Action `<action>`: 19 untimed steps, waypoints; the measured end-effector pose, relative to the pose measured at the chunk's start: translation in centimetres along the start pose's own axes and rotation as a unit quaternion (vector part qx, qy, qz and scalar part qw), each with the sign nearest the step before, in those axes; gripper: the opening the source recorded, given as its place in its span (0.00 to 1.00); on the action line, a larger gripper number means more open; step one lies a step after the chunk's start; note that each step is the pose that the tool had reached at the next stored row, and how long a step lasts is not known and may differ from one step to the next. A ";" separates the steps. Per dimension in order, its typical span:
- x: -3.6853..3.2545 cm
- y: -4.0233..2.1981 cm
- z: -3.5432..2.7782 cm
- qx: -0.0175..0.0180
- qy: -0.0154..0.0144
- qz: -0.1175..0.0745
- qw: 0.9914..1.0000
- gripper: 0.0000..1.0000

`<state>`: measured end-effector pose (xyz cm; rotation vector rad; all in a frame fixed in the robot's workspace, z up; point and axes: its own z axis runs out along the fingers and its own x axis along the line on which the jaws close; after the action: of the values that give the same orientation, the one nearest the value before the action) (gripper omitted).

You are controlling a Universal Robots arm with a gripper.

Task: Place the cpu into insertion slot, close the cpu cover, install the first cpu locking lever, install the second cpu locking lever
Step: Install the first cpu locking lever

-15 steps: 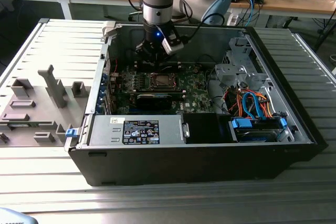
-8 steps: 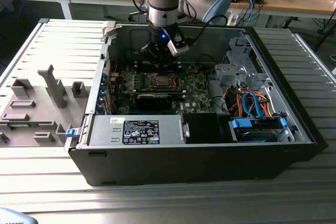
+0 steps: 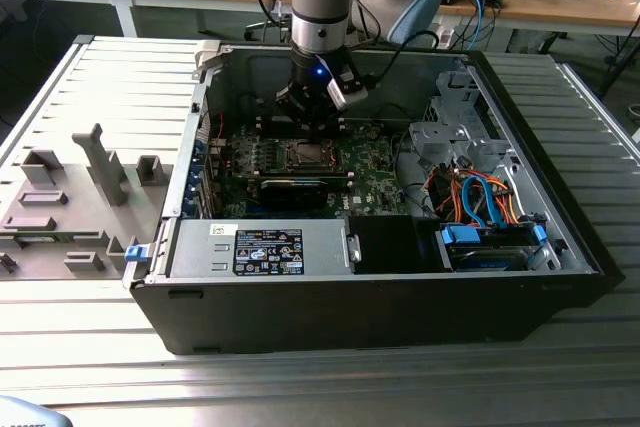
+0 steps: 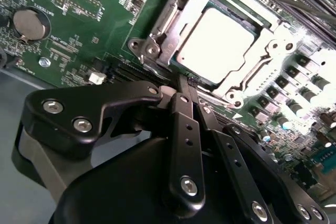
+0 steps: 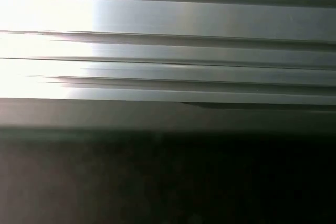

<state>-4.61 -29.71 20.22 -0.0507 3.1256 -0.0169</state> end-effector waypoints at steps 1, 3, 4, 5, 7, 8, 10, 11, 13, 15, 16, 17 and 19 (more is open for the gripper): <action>-0.22 0.00 0.08 0.000 0.000 0.000 1.000 0.11; -0.38 -0.01 0.12 0.000 0.000 0.000 1.000 0.11; -0.44 0.00 0.15 0.000 0.000 0.000 1.000 0.11; -0.48 0.01 0.18 0.000 0.000 0.000 1.000 0.11; -0.54 0.06 0.23 0.000 0.000 0.000 1.000 0.11; -0.56 0.09 0.25 0.000 0.000 0.000 1.000 0.11; -0.68 0.11 0.28 -0.001 0.000 0.000 1.000 0.11; -0.72 0.11 0.27 -0.001 0.000 0.000 1.000 0.11; -0.78 0.13 0.26 -0.001 0.000 -0.001 1.000 0.11; -0.79 0.13 0.24 -0.001 0.000 -0.001 1.000 0.11; -0.80 0.15 0.18 -0.001 0.000 -0.001 1.000 0.11; -0.81 0.16 0.08 -0.001 0.000 -0.001 1.000 0.11; -0.83 0.18 -0.16 -0.002 -0.001 -0.001 1.000 0.11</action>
<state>-3.78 -29.51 20.39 -0.0533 3.1243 -0.0112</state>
